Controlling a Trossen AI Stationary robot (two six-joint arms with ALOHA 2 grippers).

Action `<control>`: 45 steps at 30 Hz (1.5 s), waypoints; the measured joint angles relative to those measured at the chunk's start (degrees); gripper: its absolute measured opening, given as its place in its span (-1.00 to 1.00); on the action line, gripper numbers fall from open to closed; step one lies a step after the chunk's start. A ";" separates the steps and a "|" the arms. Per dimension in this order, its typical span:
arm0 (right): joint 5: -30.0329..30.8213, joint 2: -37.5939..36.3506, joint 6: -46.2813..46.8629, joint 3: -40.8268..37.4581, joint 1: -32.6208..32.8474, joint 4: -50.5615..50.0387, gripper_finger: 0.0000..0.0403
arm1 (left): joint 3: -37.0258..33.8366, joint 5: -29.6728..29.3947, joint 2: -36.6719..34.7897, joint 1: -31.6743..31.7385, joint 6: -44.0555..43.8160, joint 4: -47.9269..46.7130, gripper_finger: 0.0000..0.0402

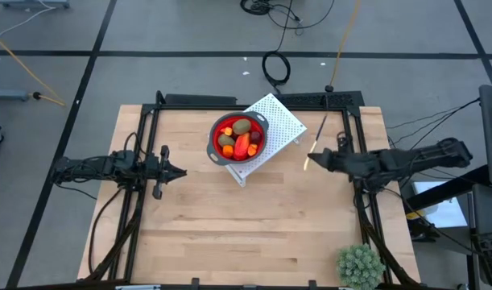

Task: Pick & Place Fruit
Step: Put the yellow knife on the shelf

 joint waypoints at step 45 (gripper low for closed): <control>-57.78 25.22 -49.42 27.70 -51.21 -2.14 -0.73 | 0.00 -0.04 0.00 0.01 -7.34 0.04 -0.89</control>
